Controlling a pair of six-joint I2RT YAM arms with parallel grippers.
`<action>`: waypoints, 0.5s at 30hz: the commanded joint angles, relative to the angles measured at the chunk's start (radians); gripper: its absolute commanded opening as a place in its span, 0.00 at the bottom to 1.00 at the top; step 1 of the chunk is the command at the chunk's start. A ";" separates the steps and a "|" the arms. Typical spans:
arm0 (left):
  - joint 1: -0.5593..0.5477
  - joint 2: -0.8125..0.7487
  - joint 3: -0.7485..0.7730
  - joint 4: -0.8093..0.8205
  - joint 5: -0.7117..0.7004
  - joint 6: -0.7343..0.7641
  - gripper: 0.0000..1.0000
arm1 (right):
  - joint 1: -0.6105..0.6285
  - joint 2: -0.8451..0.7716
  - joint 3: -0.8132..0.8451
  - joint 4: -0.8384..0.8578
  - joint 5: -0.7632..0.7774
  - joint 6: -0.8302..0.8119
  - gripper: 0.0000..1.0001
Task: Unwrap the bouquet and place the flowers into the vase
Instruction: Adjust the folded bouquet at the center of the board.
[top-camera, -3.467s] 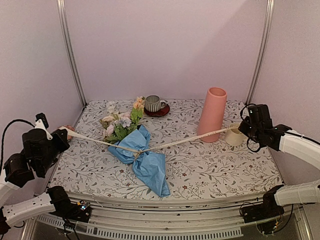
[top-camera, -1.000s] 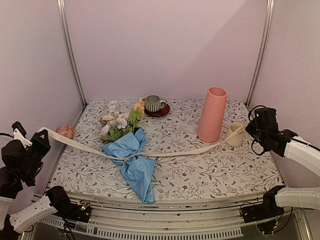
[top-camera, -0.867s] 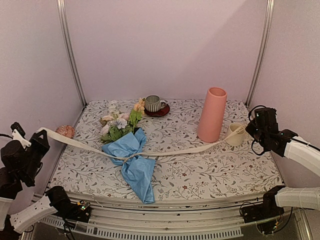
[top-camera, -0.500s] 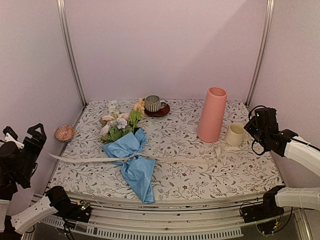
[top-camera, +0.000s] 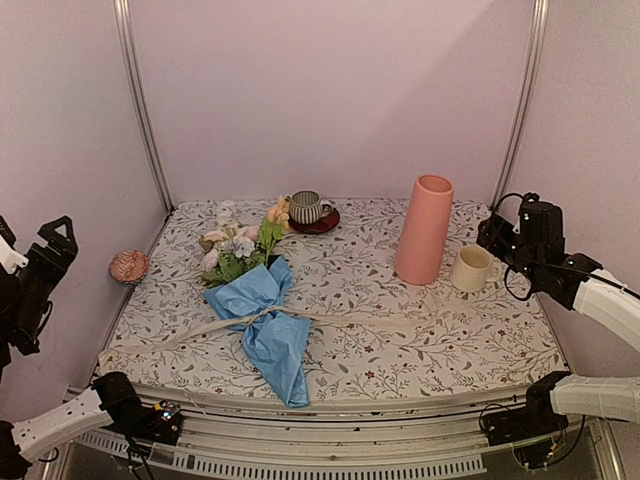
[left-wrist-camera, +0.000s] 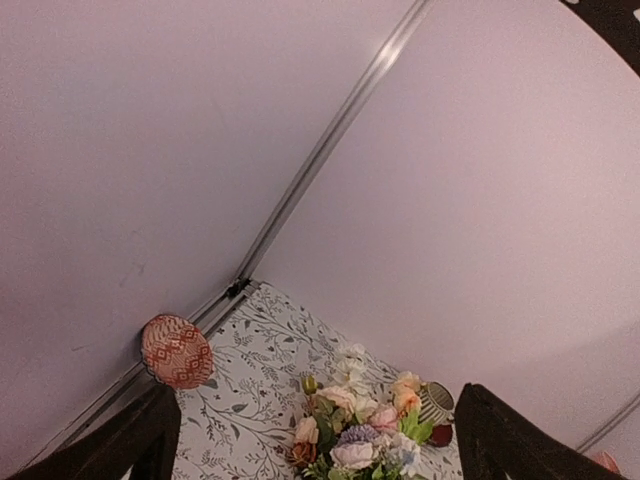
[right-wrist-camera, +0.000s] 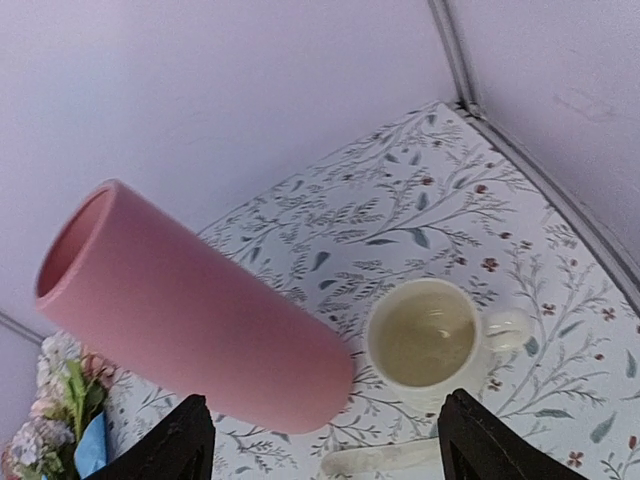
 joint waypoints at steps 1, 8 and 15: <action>-0.004 0.071 -0.005 0.087 0.225 0.124 0.98 | 0.000 -0.013 0.032 0.149 -0.274 -0.143 0.79; -0.005 0.284 -0.069 0.062 0.453 0.047 0.98 | 0.123 0.046 0.045 0.259 -0.397 -0.228 0.81; 0.005 0.319 -0.221 0.215 0.669 -0.059 0.98 | 0.262 0.120 0.051 0.335 -0.432 -0.278 0.82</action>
